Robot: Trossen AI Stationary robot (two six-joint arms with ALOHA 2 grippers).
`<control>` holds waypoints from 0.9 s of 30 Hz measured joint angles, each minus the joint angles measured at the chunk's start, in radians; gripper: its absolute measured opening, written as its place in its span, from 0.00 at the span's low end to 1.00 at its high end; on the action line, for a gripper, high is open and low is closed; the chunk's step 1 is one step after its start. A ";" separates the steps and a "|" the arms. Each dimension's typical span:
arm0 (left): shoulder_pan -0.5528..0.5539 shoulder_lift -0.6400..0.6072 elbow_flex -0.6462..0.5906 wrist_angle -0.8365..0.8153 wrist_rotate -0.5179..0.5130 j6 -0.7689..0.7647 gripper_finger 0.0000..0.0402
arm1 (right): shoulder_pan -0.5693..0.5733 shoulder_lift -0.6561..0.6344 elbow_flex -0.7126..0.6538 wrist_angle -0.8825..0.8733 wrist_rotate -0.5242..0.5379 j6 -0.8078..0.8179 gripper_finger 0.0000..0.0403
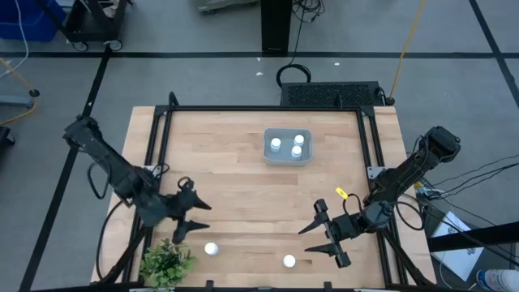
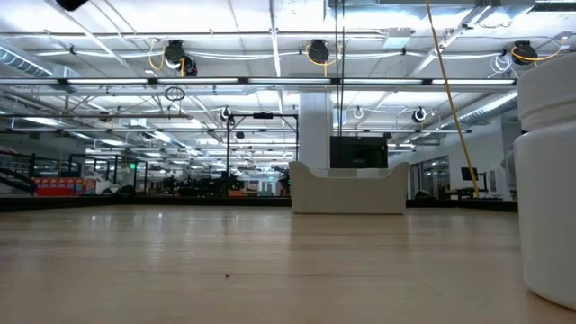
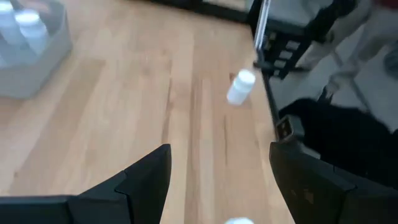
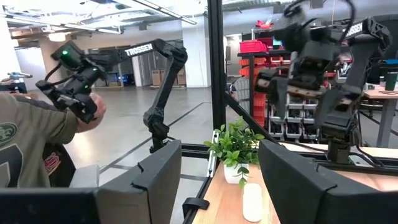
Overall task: Pick and place pill bottles into a basket
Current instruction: Put the white medicine bottle into the gray bin
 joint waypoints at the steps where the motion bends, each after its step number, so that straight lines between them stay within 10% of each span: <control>1: -0.012 0.026 0.017 -0.019 -0.003 -0.017 0.68 | 0.000 0.000 0.000 0.000 0.000 0.000 0.52; 27: -0.157 0.490 0.286 -0.302 0.056 -0.404 0.68 | 0.000 0.000 0.000 0.022 0.000 -0.026 0.52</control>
